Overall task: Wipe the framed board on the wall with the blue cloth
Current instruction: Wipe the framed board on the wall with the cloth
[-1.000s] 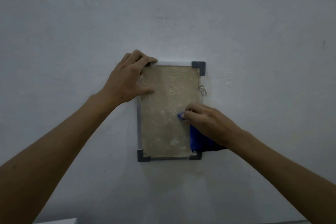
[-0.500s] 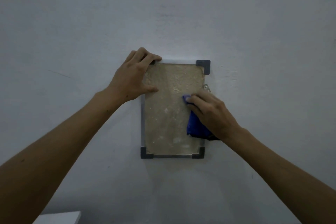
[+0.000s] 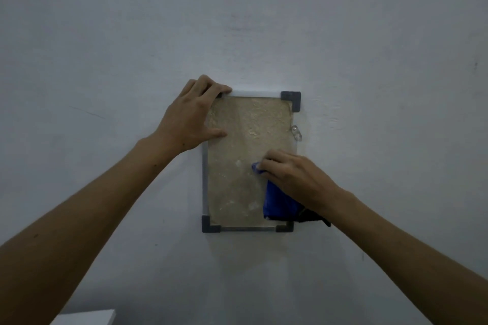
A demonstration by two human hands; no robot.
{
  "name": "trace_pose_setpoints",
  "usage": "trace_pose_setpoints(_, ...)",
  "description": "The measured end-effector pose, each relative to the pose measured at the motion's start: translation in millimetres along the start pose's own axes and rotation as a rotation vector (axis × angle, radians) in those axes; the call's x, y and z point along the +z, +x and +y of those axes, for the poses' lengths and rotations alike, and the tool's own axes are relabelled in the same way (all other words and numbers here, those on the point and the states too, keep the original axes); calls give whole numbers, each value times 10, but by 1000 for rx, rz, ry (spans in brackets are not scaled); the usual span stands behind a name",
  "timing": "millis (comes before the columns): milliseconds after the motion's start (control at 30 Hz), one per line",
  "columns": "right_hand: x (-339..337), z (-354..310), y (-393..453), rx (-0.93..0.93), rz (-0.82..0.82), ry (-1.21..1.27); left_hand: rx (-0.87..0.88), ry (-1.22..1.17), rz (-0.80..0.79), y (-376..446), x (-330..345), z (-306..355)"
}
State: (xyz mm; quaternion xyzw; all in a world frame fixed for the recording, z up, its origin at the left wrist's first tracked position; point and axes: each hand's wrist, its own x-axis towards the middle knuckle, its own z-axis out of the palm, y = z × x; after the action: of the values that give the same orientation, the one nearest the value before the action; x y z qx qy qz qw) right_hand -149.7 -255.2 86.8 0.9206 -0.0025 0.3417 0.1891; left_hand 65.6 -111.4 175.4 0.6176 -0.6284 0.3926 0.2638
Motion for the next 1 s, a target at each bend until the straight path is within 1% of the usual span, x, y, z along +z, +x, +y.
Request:
trace_pose_setpoints(33,-21,27,40,43,59,18,-1,-1,1,0,2,-2)
trace_pose_setpoints(100,-63,65,102,140,241,64,-1,1,5,-8,14,1)
trace_pose_setpoints(133,-63,67,112,160,291,69,0,2,9,-10,19,0)
trace_pose_setpoints(167,-48,58,101,146,289,62,1,1,12,-10,22,-2)
trace_pose_setpoints(200,-25,39,75,106,239,49,2,-2,13,-10,25,-5)
trace_pose_setpoints(300,19,-8,0,-16,-4,-3,3,-7,20,-10,38,-21)
trace_pose_setpoints(333,8,7,20,-16,-25,-6,3,-8,22,-12,43,-22)
trace_pose_setpoints(367,-17,26,66,5,2,-3,4,-9,24,-13,45,-25)
trace_pose_setpoints(467,-76,51,179,107,202,34,1,-7,28,-15,42,-15)
trace_pose_setpoints(500,-68,38,182,112,229,39,-1,-5,27,-16,40,-14)
trace_pose_setpoints(567,-28,-14,127,75,182,51,-1,-6,23,-15,36,-6)
trace_pose_setpoints(667,29,-93,40,14,6,89,0,-8,28,-20,38,-2)
trace_pose_setpoints(700,29,-91,51,18,-14,112,0,-7,27,-19,36,-4)
trace_pose_setpoints(767,-14,-60,106,50,19,143,1,-10,26,-16,39,-4)
trace_pose_setpoints(867,-61,17,175,129,205,117,-1,-13,27,-18,36,-10)
trace_pose_setpoints(900,-58,26,174,140,238,109,1,-12,28,-19,36,-12)
trace_pose_setpoints(933,-46,19,158,129,227,102,3,-12,28,-17,36,-11)
trace_pose_setpoints(1000,14,-51,99,50,106,89,5,-13,25,-13,41,-15)
